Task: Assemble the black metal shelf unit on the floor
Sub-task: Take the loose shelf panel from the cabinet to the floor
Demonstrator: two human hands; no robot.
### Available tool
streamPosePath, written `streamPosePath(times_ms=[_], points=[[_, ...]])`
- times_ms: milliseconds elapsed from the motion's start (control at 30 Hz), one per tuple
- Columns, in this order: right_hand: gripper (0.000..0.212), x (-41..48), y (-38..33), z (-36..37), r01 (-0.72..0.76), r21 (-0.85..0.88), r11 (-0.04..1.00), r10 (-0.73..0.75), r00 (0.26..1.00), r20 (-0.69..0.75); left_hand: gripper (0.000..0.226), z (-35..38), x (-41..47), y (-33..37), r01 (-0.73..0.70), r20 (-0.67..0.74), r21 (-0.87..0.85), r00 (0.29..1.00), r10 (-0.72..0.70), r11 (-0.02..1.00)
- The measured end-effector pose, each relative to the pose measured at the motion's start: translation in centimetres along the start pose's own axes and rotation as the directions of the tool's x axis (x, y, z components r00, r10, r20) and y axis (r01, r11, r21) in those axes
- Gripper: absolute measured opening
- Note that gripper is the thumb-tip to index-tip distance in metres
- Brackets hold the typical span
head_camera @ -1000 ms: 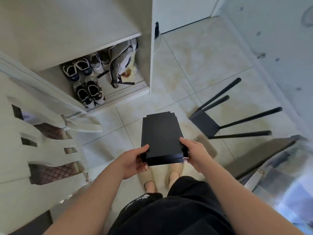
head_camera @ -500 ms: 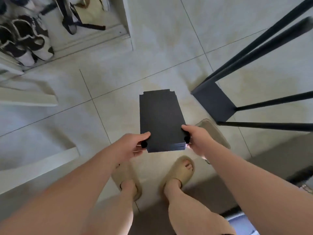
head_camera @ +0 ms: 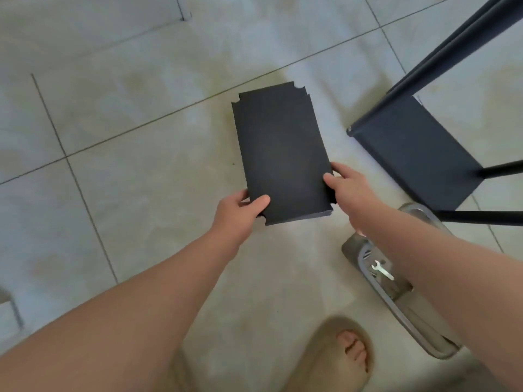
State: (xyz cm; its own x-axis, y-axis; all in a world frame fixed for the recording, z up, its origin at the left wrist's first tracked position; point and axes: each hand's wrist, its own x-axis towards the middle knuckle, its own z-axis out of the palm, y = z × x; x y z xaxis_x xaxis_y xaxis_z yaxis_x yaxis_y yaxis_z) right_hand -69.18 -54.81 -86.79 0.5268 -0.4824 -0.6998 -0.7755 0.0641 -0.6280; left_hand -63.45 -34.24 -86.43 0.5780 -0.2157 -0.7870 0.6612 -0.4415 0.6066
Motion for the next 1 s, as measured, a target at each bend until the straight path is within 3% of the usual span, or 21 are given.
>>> streamPosePath(times_ms=[133, 367, 433, 533, 633, 700, 833, 1000], points=[[0.043, 2.0, 0.6, 0.0, 0.055, -0.146, 0.988, -0.062, 0.997, -0.044, 0.009, 2.0, 2.7, -1.1, -0.039, -0.070, 0.024, 0.997, 0.040, 0.999], [0.027, 2.2, 1.0, 0.6, 0.109, -0.240, 0.965, -0.103, 0.994, 0.036, 0.006, 2.3, 4.3, -0.9, -0.041, -0.097, 0.180, 0.993, 0.059, 0.983], [0.033, 0.7, 0.7, 0.0, 0.104, -0.269, 0.957, -0.088, 0.993, 0.072, 0.025, 2.2, 2.8, 0.0, -0.028, -0.060, 0.206, 0.997, 0.041, 0.978], [0.058, -3.2, -0.2, -1.6, 0.138, -0.386, 0.912, -0.123, 0.990, 0.065, 0.058, 2.0, -1.7, 1.8, -0.032, -0.075, 0.262, 0.996, 0.053, 0.965], [0.064, -8.4, -1.8, -3.6, 0.228, -0.520, 0.823, -0.219, 0.973, 0.080, 0.060, 2.1, -7.4, 3.1, -0.109, -0.065, 0.321, 0.989, 0.136, 0.941], [0.060, -12.0, -3.7, -5.2, 0.279, -0.563, 0.778, -0.286, 0.955, 0.078, 0.068, 2.0, -11.1, 4.2, -0.173, -0.052, 0.421, 0.975, 0.215, 0.890], [0.062, -18.9, -7.1, -9.5, 0.389, -0.588, 0.709, -0.432, 0.899, 0.073, 0.077, 2.7, -17.1, 8.3, -0.341, 0.034, 0.673, 0.900, 0.434, 0.656], [0.066, -26.8, -7.3, -15.6, 0.494, -0.503, 0.709, -0.591, 0.805, -0.043, 0.074, 5.6, -23.6, 13.7, -0.507, 0.153, 0.726, 0.778, 0.609, 0.465]])
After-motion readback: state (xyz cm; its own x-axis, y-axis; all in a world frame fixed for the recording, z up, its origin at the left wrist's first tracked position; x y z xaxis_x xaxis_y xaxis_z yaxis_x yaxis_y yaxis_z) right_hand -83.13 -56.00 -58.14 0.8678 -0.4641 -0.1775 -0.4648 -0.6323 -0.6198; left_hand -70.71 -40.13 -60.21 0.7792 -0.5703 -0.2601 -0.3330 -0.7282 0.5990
